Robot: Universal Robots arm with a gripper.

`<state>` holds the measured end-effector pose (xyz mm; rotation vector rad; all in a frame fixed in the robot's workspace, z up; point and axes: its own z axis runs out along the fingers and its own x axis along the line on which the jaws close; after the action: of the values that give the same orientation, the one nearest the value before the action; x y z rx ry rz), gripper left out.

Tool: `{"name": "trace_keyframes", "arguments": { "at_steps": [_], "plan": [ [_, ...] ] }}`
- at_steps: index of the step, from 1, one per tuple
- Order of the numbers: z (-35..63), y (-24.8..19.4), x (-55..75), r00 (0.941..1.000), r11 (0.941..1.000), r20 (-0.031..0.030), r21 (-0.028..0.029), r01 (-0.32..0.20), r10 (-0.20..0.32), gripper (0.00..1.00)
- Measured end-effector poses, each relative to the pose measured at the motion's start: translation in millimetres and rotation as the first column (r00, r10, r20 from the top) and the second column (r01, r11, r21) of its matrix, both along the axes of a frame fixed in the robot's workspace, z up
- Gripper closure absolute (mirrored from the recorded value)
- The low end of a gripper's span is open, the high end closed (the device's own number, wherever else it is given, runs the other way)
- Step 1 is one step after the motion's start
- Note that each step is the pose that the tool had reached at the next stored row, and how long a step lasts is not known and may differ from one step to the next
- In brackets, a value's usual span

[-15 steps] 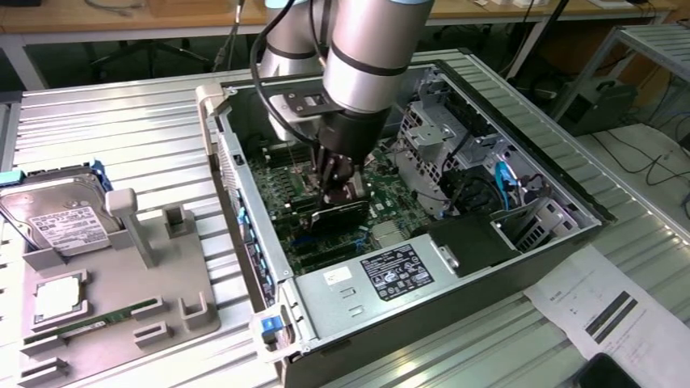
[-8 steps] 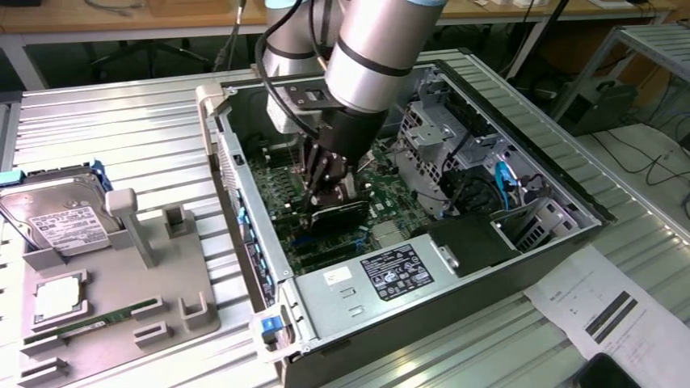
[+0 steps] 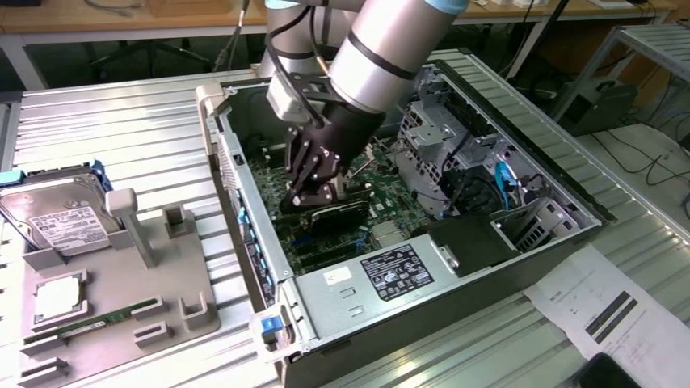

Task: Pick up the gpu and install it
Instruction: 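Insert the gpu into the slot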

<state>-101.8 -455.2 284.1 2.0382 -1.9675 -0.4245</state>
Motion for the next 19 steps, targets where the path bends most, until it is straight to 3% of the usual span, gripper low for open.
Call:
{"name": "trace_keyframes", "arguments": {
  "at_steps": [3, 4, 5, 6, 8, 12, 16, 17, 19],
  "plan": [
    [1.3, 0.7, 1.0, 0.9985, 1.0, -0.0548, -0.0002, 0.0, 0.0, 0.89],
    [1.6, 0.8, 1.4, 0.9976, 1.0, -0.0689, -0.0001, 0.0, 0.0, 0.89],
    [1.7, 0.8, 1.4, 0.9977, 1.0, -0.0682, -0.0004, 0.0, 0.0, 0.89],
    [1.7, 0.8, 1.4, 0.9984, 1.0, -0.0572, -0.0018, -0.001, 0.0, 0.89],
    [1.6, 1.1, 1.4, 0.9998, 1.0, -0.0219, -0.0049, -0.003, 0.003, 0.89],
    [1.6, 1.5, 1.4, 0.9986, 1.0, 0.0518, -0.0057, -0.007, 0.008, 0.89],
    [1.6, 2.0, 1.4, 0.9921, 0.9999, 0.1252, -0.0066, -0.012, 0.012, 0.89],
    [1.6, 2.2, 1.4, 0.9887, 0.9999, 0.1493, -0.0067, -0.013, 0.014, 0.89],
    [1.6, 2.5, 1.4, 0.9825, 0.9999, 0.1858, -0.0074, -0.015, 0.016, 0.89]
  ]
}}
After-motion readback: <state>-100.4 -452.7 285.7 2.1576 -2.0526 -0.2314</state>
